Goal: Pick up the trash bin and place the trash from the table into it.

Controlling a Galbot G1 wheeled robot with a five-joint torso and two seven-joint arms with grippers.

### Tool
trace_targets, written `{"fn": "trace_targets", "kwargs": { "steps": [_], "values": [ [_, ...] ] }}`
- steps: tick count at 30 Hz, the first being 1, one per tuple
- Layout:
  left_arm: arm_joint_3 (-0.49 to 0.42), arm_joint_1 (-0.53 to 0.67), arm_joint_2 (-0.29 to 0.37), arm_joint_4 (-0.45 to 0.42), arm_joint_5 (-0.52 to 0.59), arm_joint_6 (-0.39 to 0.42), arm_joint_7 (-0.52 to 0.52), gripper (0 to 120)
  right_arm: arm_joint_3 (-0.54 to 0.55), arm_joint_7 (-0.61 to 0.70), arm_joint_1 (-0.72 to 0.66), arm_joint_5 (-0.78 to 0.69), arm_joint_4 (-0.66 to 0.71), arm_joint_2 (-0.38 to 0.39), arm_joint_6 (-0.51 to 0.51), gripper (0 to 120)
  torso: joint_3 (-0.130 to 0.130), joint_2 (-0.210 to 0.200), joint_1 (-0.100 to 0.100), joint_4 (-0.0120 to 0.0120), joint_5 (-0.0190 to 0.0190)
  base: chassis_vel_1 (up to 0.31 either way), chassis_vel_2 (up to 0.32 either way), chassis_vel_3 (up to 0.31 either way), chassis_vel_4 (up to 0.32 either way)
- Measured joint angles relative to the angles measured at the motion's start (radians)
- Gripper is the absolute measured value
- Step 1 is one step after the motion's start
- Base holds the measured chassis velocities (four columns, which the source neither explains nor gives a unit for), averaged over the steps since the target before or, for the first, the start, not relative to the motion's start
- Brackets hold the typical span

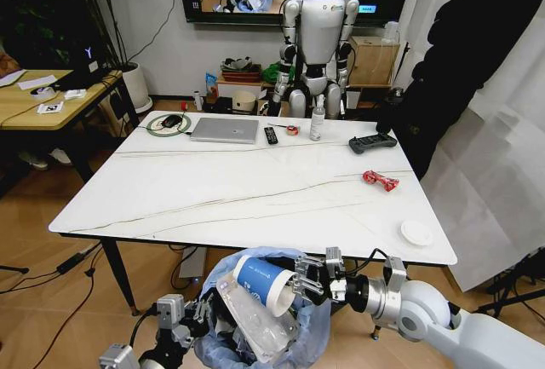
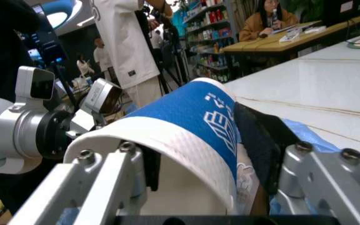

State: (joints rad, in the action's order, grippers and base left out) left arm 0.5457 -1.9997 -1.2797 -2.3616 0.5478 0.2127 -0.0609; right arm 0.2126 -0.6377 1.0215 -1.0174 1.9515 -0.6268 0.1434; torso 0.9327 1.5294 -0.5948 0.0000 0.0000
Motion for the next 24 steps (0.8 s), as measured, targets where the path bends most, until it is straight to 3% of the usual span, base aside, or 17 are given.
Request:
{"fn": "trace_targets", "kwargs": {
  "steps": [5, 7, 12, 21, 24],
  "values": [
    [0.001, 0.0, -0.001, -0.003, 0.0, 0.0, 0.0, 0, -0.008, 0.0, 0.013, 0.004, 0.002, 0.007, 0.001, 67, 0.0, 0.0, 0.0, 0.0, 0.0, 0.0, 0.0, 0.0, 0.0],
    [0.001, 0.0, -0.001, -0.003, 0.0, 0.0, 0.0, 0, -0.008, 0.0, 0.013, 0.004, 0.002, 0.007, 0.001, 69, 0.0, 0.0, 0.0, 0.0, 0.0, 0.0, 0.0, 0.0, 0.0],
    [0.004, 0.005, 0.0, -0.005, 0.003, 0.002, 0.002, 0, -0.03, 0.017, 0.038, 0.008, 0.026, 0.04, -0.004, 93, 0.0, 0.0, 0.0, 0.0, 0.0002, 0.0, 0.0, 0.0, 0.0],
    [0.002, 0.009, 0.001, -0.007, 0.01, 0.004, 0.005, 0, -0.052, 0.166, 0.057, 0.02, 0.105, 0.08, -0.074, 100, 0.0, 0.0, 0.0, 0.0, 0.0001, 0.0, 0.0, 0.0, 0.0],
    [0.001, 0.01, 0.003, -0.007, 0.01, 0.004, 0.005, 0, -0.053, 0.299, 0.057, 0.037, 0.161, 0.086, -0.136, 100, 0.0, 0.0, 0.0, 0.0, -0.0001, 0.0, 0.0, 0.0, 0.0]
  ]
}}
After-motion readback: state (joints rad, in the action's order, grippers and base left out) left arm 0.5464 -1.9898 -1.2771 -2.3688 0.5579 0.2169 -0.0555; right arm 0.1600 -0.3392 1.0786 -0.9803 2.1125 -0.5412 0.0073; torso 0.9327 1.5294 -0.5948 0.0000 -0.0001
